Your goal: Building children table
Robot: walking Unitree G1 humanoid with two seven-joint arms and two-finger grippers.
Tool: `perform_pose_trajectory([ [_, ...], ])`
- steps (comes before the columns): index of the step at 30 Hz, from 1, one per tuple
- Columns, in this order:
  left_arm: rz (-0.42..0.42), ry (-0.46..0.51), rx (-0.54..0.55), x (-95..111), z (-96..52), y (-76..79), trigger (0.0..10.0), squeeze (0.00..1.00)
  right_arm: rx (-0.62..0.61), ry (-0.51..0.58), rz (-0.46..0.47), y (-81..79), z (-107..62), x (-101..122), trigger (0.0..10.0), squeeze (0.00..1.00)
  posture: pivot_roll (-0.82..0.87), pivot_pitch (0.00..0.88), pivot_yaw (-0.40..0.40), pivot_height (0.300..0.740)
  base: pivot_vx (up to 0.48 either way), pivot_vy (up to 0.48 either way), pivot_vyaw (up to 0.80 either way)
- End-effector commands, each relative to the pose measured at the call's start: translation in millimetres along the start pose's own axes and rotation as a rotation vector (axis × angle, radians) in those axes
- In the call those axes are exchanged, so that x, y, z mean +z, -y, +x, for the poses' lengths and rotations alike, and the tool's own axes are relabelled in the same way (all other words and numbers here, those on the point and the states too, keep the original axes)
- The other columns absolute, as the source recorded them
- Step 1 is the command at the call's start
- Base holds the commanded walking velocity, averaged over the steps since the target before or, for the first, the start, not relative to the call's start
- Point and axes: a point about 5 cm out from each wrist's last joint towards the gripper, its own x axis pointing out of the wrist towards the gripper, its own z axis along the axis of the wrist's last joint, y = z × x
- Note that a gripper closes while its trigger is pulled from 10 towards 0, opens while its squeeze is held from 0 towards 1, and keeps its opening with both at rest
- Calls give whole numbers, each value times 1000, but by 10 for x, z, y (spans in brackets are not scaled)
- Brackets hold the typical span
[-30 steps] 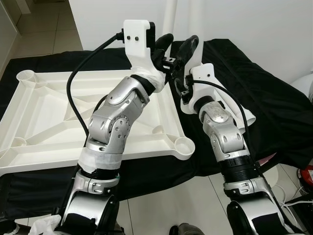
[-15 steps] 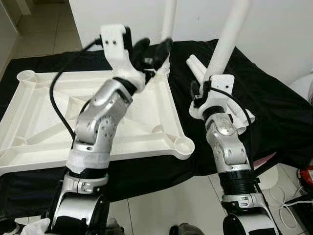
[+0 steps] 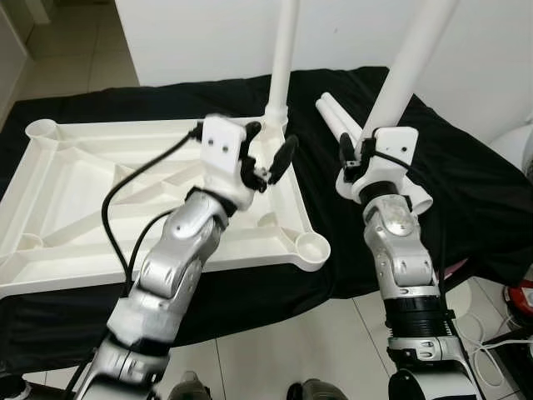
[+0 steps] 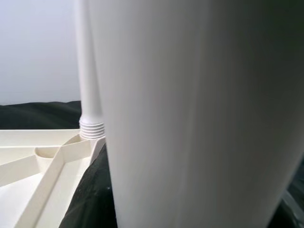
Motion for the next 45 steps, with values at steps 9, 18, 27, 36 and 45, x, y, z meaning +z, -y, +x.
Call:
perform_pose_trajectory([
  [9, 100, -75, -492, -210, -186, 285, 10000, 0, 9, 29, -19, -6, 40, 34, 10000, 0, -3, 0, -33, 740, 0, 0, 0],
  [18, 151, -219, -480, -482, -223, 245, 10000, 1000, 7, 30, -16, -23, 66, 17, 10000, 0, 9, 0, -24, 740, 0, 0, 0],
  [27, 93, -345, -650, -605, -468, 320, 10000, 0, -12, 26, -36, 21, 55, -18, 10000, 0, 9, 0, -26, 740, 0, 0, 0],
  [36, 208, -440, -558, -795, -406, 190, 10000, 0, -25, 47, -44, 72, 127, 43, 10000, 0, 13, 0, -25, 740, 0, 0, 0],
  [45, 316, -558, -346, -951, -221, -17, 10000, 0, -35, 51, -46, 64, 117, 39, 10000, 0, 11, 0, -14, 740, 0, 0, 0],
])
